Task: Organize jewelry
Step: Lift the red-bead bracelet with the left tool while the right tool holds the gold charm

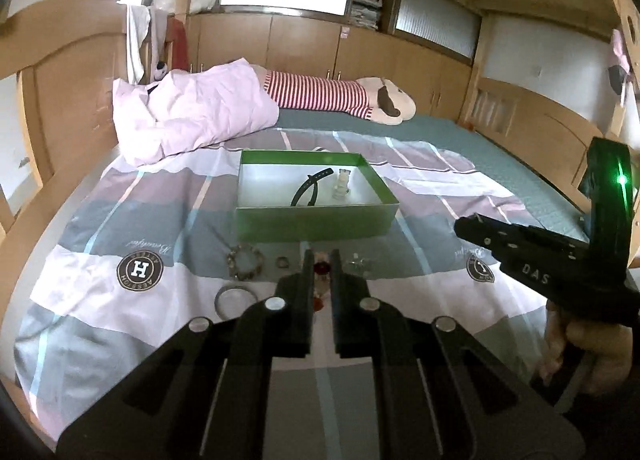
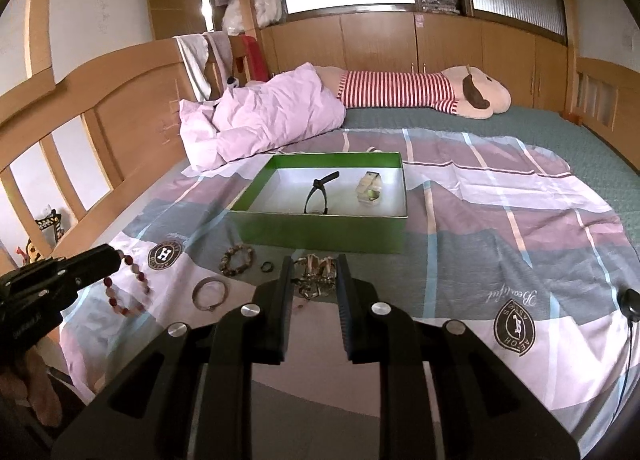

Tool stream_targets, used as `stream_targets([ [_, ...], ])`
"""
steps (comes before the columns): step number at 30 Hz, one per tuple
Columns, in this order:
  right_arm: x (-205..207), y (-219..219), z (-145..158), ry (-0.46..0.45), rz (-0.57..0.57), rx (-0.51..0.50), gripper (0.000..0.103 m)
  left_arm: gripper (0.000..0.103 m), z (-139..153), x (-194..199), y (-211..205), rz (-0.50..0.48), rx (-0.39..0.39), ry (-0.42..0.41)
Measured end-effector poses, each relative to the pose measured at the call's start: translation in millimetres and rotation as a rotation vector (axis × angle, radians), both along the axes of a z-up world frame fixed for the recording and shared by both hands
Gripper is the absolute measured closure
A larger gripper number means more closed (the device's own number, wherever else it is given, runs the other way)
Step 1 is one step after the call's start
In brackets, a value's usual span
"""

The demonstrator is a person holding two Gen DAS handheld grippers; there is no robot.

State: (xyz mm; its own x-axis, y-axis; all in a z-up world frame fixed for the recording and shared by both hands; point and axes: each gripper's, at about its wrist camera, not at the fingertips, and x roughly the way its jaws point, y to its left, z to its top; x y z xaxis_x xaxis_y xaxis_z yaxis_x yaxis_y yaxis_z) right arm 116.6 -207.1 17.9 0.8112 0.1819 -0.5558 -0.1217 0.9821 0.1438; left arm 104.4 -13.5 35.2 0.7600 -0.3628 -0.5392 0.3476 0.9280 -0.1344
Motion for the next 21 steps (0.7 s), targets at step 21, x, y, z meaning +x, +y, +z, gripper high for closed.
stream_targets([
  [21,-6.2,9.3,2.8,-0.029,0.0,-0.016,0.082,0.096,4.1,-1.6,0.9,0.002,-0.031,-0.014],
])
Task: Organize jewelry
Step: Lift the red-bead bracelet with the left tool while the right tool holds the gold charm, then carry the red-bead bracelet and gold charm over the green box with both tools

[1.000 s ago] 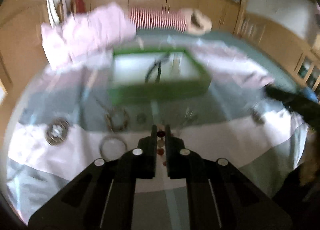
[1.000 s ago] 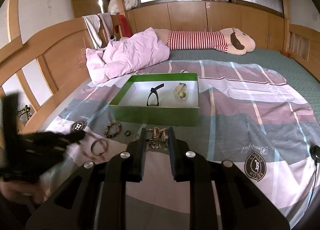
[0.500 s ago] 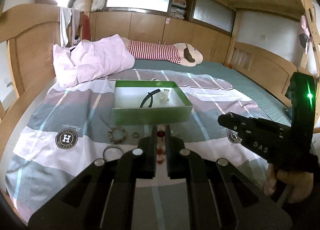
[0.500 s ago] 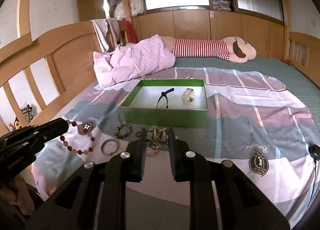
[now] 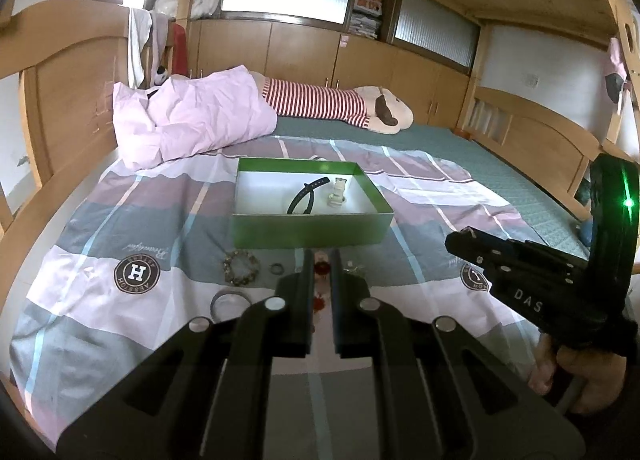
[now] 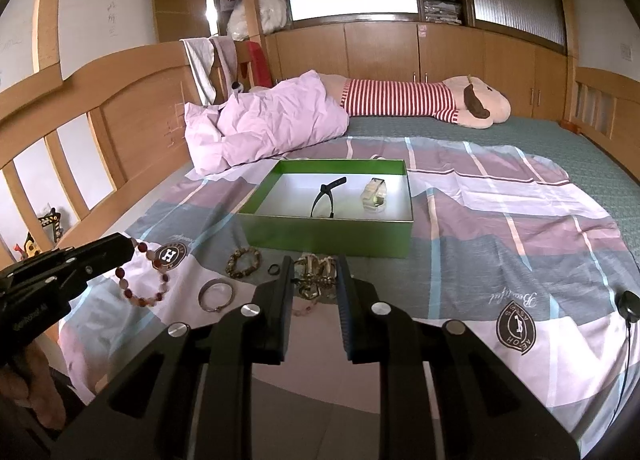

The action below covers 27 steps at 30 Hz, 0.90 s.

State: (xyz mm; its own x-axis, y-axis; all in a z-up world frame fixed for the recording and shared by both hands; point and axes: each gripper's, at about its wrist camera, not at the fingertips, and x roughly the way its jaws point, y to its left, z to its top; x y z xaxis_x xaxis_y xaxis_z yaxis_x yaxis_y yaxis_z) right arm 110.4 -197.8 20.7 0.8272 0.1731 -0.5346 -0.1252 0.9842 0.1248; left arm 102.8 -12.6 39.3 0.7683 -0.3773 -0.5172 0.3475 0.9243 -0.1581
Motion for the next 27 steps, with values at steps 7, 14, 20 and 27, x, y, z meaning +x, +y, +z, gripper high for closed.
stream_targets([
  [7,0.1,-0.7,0.0,-0.003,-0.003,0.002,0.082,0.096,-0.1,-0.8,-2.1,-0.005,0.005,0.004],
  [14,0.4,-2.3,-1.7,-0.003,-0.007,0.0,0.082,0.096,-3.3,1.9,-1.9,0.008,0.008,0.019],
  [20,-0.2,-2.5,-1.7,-0.005,-0.008,-0.001,0.082,0.096,-5.2,3.2,0.0,0.021,0.015,0.028],
  [27,-1.5,-1.9,-0.9,-0.007,-0.014,-0.005,0.082,0.096,-7.3,4.9,-0.2,0.036,0.025,0.037],
])
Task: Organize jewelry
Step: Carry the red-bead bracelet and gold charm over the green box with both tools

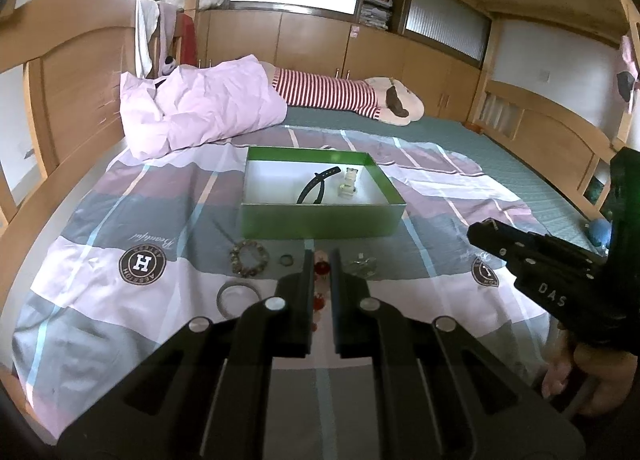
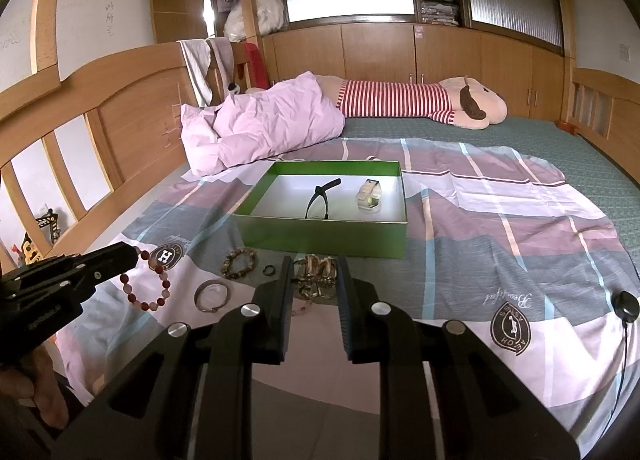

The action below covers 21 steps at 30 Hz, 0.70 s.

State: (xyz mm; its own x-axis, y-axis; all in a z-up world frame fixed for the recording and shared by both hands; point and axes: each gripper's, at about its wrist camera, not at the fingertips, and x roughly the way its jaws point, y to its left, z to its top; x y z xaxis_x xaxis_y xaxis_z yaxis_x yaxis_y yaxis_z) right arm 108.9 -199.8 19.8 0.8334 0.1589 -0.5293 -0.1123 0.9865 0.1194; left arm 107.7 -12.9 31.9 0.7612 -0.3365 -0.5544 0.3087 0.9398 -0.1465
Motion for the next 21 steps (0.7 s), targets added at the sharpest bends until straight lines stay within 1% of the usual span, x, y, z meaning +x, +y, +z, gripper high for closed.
stream_targets([
  [17,0.7,-0.5,0.3,0.0,0.0,0.002,0.082,0.096,-2.9,3.5,-0.1,0.001,0.007,0.012],
  [21,15.8,1.1,6.0,-0.018,-0.005,-0.025,0.082,0.095,0.9,14.6,-6.8,-0.002,0.014,0.013],
])
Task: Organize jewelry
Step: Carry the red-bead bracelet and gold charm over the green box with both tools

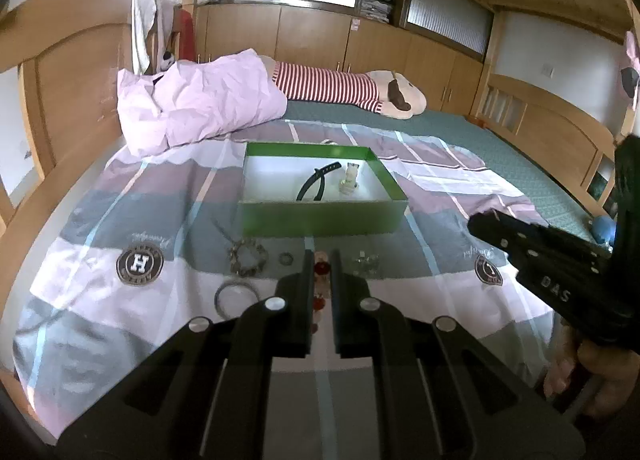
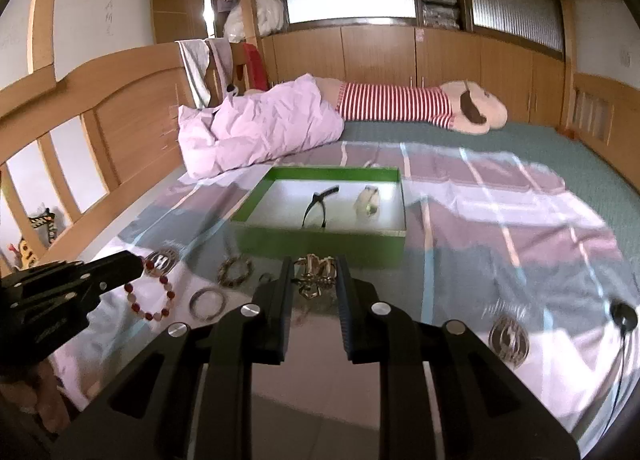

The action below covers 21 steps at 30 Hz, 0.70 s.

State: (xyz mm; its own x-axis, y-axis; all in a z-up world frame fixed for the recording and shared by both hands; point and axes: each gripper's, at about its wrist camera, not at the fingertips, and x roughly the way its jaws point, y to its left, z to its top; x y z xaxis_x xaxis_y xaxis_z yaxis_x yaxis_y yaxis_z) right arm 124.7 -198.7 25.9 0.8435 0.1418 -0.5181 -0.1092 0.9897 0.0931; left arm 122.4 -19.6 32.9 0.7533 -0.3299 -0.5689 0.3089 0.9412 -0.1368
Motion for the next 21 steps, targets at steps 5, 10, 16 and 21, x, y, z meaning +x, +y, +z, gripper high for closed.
stream_targets([
  [5,53.7,-5.3,6.3,0.011,-0.007,0.024,0.082,0.095,20.1,36.9,-17.3,-0.014,0.004,-0.026],
  [10,117.6,-14.8,-8.1,0.063,-0.042,0.069,0.082,0.095,24.6,109.7,-43.9,-0.026,0.035,-0.025],
  [16,187.3,-27.2,-34.9,0.117,-0.083,0.086,0.082,0.095,-13.1,204.6,-59.5,-0.016,0.04,0.052],
  [21,223.4,-28.2,-52.4,0.144,-0.082,0.062,0.063,0.051,-40.9,242.0,-62.6,0.006,0.034,0.069],
])
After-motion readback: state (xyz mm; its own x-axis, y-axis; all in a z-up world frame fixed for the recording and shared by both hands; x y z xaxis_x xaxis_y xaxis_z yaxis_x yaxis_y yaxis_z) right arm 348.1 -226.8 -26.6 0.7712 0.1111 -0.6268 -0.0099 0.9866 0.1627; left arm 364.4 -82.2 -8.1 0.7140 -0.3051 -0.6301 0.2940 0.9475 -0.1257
